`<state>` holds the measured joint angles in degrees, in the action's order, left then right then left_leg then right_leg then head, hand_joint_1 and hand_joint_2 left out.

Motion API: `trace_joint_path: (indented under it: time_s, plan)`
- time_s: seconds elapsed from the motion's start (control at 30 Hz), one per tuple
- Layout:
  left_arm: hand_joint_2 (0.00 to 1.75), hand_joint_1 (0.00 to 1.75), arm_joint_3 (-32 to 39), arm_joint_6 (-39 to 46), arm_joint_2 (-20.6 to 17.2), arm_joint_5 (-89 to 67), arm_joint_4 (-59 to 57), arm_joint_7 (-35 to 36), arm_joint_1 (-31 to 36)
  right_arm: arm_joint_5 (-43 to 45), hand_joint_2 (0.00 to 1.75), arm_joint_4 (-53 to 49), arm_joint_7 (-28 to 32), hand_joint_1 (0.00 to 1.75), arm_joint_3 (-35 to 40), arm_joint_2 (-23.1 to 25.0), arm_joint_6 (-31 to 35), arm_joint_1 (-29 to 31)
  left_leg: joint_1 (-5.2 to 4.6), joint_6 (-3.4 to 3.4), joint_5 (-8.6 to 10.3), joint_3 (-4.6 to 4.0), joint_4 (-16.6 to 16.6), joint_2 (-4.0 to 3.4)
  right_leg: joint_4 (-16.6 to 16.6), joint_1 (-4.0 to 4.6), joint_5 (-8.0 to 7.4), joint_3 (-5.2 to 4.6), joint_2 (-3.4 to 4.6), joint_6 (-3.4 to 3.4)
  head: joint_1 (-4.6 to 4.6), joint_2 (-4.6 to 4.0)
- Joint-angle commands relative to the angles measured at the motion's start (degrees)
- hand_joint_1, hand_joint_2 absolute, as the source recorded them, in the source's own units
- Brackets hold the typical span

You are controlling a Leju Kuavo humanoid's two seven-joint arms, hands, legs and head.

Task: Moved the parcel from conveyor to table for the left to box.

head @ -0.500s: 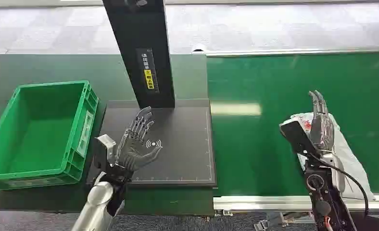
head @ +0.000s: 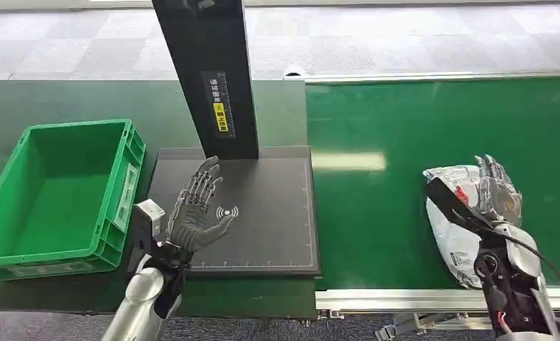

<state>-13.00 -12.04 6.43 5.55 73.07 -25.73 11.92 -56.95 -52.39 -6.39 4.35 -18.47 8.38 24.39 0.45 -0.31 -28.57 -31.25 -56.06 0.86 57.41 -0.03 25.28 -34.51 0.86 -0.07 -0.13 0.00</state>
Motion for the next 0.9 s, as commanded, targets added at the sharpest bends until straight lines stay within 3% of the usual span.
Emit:
trace_joint_path:
  time_s: [0.03,0.2,0.5,0.53,0.57,0.6,0.9]
  plan:
    - [1.75,0.0,1.47,-0.38,-1.02,-0.49,-4.2,-0.3,2.04,-9.87,1.75,16.13,-6.27,0.0,-1.4,-3.59,-11.67,2.76,-0.02,-0.01,0.04,0.16,0.13,0.13,-0.11,-0.01,0.01,0.21,-0.25,0.03,-0.02,0.0]
    - [1.75,0.0,1.58,-0.8,-0.49,-0.91,-4.8,0.42,3.08,-14.38,1.75,26.46,-8.09,0.0,-0.13,-4.88,-16.74,8.83,-0.03,0.01,-0.01,0.02,0.02,-0.04,-0.01,-0.03,-0.02,0.03,-0.03,0.02,-0.04,0.0]
    - [1.75,0.0,1.68,-1.15,-0.25,-0.55,-6.62,0.56,4.03,-15.84,1.75,30.42,-4.53,0.0,2.26,-2.15,-19.46,9.5,0.0,0.0,-0.01,0.11,0.05,-0.06,-0.06,0.0,-0.02,0.1,-0.01,0.01,-0.04,0.0]
    - [1.75,0.0,1.62,-1.09,-0.32,-0.71,-6.81,0.51,3.98,-16.25,1.75,30.56,-4.05,0.3,2.92,-1.62,-19.47,9.77,-0.01,-0.01,-0.01,0.21,0.1,-0.11,-0.11,0.0,-0.03,0.19,-0.02,0.02,-0.04,0.0]
    - [1.75,0.0,1.69,-0.95,-0.36,-0.81,-6.81,0.42,3.86,-16.45,1.75,30.96,-3.55,1.64,3.5,-1.13,-19.82,10.27,-0.02,-0.01,0.02,0.29,0.18,-0.13,-0.19,0.0,-0.06,0.27,-0.03,0.03,-0.04,0.0]
    - [1.75,0.0,1.9,-0.74,-0.34,-0.83,-6.8,0.33,3.81,-16.32,1.75,31.75,-2.14,1.75,4.1,-0.46,-20.96,11.05,0.0,0.0,-0.01,0.12,0.07,-0.12,-0.08,0.02,-0.04,0.1,0.04,0.01,-0.04,0.0]
    - [1.75,0.0,2.96,-0.8,-1.01,-0.96,-6.12,-0.35,2.97,-14.27,1.75,31.75,7.19,1.75,7.14,3.03,-23.32,13.95,-0.01,-0.01,-0.01,0.24,0.06,-0.42,-0.04,0.0,-0.06,0.17,0.27,0.0,-0.02,0.0]
